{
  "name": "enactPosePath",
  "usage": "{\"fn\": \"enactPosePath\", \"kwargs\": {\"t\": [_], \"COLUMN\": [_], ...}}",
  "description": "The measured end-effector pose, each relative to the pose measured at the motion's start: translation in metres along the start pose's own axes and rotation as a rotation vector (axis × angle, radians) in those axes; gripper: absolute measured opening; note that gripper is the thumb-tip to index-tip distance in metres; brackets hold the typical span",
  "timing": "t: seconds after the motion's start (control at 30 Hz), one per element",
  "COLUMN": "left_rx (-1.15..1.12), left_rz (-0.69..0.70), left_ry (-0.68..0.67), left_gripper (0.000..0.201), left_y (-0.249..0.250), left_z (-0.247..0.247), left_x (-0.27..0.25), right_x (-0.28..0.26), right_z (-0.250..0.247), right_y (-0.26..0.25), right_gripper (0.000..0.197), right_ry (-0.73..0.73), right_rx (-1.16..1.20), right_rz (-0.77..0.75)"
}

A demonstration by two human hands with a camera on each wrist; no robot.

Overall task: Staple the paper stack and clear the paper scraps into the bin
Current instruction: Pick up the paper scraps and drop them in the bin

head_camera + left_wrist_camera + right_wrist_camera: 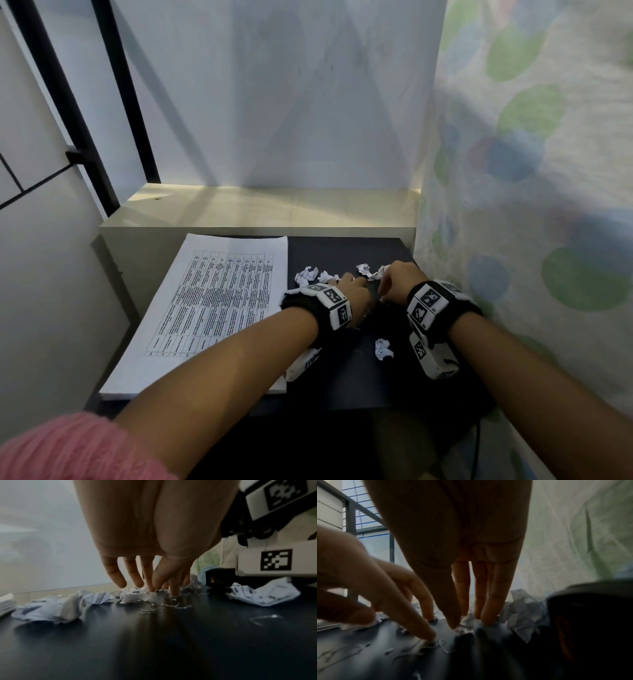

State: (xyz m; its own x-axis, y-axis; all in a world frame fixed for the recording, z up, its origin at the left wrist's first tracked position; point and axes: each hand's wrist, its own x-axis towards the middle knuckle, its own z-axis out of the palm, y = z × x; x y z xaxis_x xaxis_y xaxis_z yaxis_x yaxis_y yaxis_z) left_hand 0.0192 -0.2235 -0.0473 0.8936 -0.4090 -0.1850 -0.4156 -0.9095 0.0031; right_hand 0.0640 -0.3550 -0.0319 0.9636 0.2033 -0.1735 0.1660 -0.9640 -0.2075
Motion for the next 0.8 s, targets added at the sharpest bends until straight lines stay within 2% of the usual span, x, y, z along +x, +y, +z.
{"fn": "enactPosePath", "kwargs": {"t": [0.1, 0.17, 0.27, 0.37, 0.47, 0.63, 0.73, 0.8], "left_rx": [-0.068, -0.109, -0.108, -0.111, -0.113, -0.196, -0.157, -0.121], "left_rz": [0.003, -0.049, -0.137, -0.137, -0.13, -0.113, -0.151, -0.173], "left_ry": [0.049, 0.059, -0.022, -0.065, -0.048, -0.035, -0.048, -0.075], "left_gripper": [0.032, 0.02, 0.011, 0.027, 0.035, 0.028, 0.029, 0.034], "left_y": [-0.004, -0.01, -0.017, -0.019, -0.012, -0.002, -0.009, -0.014], "left_z": [-0.017, -0.021, -0.015, -0.005, 0.0, -0.001, -0.003, -0.002], "left_x": [-0.008, -0.013, -0.022, -0.028, -0.032, -0.03, -0.027, -0.025], "right_x": [-0.005, -0.01, -0.019, -0.027, -0.036, -0.046, -0.046, -0.047], "right_z": [0.0, 0.001, 0.009, 0.017, 0.02, 0.015, 0.007, 0.007], "right_y": [-0.006, -0.011, -0.016, -0.018, -0.022, -0.019, -0.009, -0.006], "right_gripper": [0.02, 0.023, 0.031, 0.037, 0.036, 0.034, 0.035, 0.034], "right_ry": [0.001, -0.011, -0.068, -0.109, -0.102, -0.064, -0.02, -0.05], "right_rx": [0.02, 0.036, -0.02, -0.053, -0.044, 0.062, 0.055, 0.008], "right_rz": [-0.038, -0.074, -0.122, -0.13, -0.145, -0.132, -0.063, -0.053]}}
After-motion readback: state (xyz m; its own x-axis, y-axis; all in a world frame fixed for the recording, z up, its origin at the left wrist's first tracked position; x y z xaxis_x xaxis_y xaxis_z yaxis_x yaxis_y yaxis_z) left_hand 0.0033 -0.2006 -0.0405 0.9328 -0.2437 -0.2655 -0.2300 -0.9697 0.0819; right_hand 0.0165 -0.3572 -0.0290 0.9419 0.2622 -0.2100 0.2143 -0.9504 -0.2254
